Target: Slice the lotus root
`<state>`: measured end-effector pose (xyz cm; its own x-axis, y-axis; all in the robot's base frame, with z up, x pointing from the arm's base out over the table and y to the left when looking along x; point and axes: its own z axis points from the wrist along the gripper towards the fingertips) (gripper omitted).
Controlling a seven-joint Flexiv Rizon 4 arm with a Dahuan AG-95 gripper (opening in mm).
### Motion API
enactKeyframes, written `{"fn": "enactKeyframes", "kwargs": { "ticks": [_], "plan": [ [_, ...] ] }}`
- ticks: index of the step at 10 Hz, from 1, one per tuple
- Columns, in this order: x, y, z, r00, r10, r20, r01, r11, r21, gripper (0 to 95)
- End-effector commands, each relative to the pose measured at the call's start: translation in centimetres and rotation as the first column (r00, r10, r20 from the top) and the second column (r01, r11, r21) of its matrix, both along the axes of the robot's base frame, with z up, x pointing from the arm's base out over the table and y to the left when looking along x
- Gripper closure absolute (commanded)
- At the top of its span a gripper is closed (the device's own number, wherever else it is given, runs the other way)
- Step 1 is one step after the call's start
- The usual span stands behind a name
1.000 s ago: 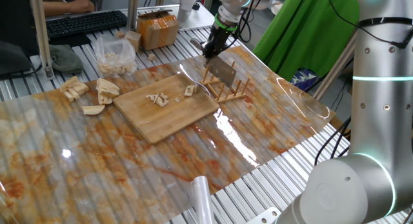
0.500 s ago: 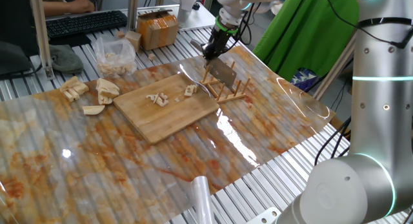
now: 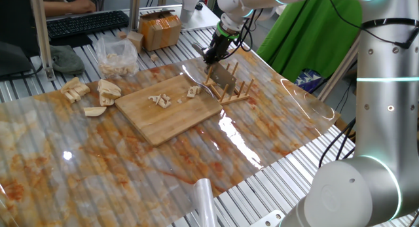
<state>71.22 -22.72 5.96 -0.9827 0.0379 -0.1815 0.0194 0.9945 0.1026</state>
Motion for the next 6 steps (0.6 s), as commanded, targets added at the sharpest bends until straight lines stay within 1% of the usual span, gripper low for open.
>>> {"fn": "enactKeyframes", "kwargs": {
  "ticks": [1, 6],
  "plan": [
    [-0.19, 0.04, -0.07, 1.0, 0.006, -0.001, -0.006, 1.0, -0.004, 95.0],
    [-0.16, -0.25, -0.41, 1.0, 0.011, -0.005, -0.011, 1.0, -0.008, 95.0]
  ]
}}
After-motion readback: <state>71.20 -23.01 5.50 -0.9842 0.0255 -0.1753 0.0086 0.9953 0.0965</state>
